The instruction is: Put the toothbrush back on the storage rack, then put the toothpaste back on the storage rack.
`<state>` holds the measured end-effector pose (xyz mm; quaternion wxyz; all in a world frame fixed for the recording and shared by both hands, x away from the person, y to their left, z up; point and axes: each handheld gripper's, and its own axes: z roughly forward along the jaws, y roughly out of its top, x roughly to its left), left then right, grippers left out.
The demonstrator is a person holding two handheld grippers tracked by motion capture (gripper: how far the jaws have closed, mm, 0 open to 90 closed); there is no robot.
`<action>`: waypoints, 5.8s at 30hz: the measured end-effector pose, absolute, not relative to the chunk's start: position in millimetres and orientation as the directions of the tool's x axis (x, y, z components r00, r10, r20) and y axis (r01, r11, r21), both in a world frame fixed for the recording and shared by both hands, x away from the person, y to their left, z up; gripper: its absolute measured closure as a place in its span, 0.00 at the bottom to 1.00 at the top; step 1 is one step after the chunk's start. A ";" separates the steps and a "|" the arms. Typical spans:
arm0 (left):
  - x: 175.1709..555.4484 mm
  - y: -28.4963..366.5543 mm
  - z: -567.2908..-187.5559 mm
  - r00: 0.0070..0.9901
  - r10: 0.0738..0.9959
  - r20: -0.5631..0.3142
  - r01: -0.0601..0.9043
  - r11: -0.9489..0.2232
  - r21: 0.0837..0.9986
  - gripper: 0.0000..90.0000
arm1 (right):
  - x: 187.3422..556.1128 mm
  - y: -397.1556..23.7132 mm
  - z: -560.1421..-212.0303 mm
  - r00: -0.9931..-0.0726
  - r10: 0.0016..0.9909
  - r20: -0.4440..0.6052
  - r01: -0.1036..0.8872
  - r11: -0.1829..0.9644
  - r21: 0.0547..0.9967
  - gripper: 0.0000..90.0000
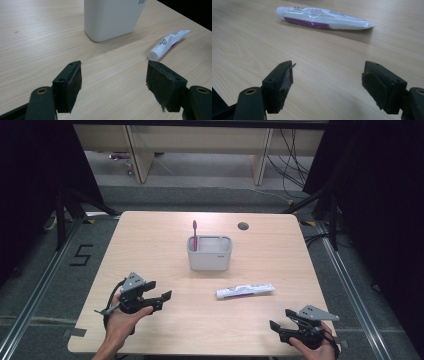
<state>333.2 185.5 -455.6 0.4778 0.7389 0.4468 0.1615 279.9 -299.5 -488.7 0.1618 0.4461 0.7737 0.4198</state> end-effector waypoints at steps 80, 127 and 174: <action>245.3 202.8 -499.3 0.603 0.785 -0.142 0.520 -0.252 0.816 0.30 | 329.3 -238.6 -478.4 -0.625 0.770 0.126 0.533 0.303 0.790 0.42; 246.8 195.3 -502.6 0.636 0.763 -0.114 0.506 -0.301 0.809 0.30 | 393.7 -152.0 -480.2 -0.682 0.728 0.067 0.522 0.420 0.743 0.95; 244.3 196.4 -501.5 0.651 0.754 -0.083 0.502 -0.346 0.793 0.30 | 359.6 -153.7 -488.5 -0.777 0.621 0.104 0.529 0.555 0.642 0.97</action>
